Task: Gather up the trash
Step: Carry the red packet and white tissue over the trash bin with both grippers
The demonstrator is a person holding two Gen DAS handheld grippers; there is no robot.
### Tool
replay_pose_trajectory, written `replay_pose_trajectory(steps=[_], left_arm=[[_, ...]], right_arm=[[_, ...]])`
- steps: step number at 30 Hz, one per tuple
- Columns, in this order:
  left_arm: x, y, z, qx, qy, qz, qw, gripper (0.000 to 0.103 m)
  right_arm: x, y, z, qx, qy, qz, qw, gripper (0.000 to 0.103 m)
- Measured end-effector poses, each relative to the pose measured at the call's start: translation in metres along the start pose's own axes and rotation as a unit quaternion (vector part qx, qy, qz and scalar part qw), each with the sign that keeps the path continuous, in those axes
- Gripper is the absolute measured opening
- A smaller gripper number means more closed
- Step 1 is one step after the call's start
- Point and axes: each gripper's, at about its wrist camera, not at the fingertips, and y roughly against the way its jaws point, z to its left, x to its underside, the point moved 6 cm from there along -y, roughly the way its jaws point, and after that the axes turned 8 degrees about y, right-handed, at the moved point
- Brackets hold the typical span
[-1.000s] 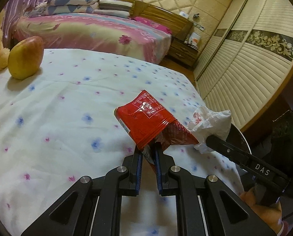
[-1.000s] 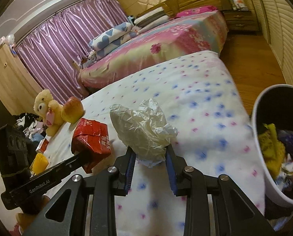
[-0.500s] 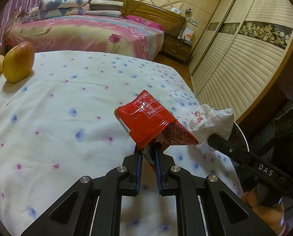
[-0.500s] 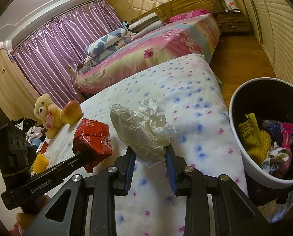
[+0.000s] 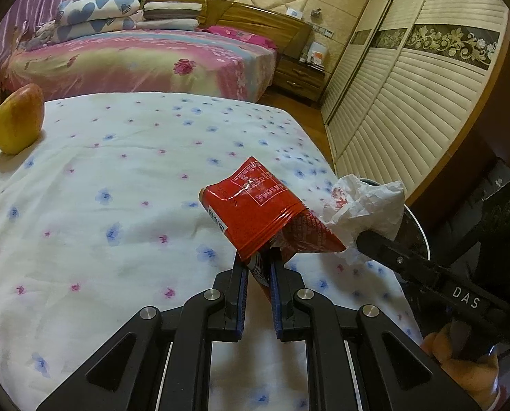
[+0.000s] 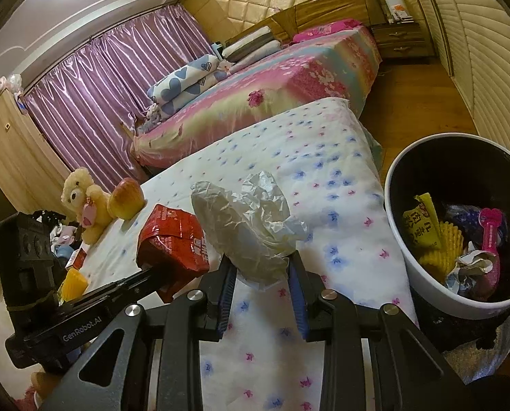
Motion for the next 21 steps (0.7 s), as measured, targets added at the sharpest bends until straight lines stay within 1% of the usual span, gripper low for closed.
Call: replay_pose_trajectory(steps=[21], left_arm=[[0.008,-0.014,-0.041,0.026,-0.035,0.017,0.9989,0.010]], right_arm=[[0.002,0.026,-0.028,0.024,-0.021,-0.017,0.999,0.030]])
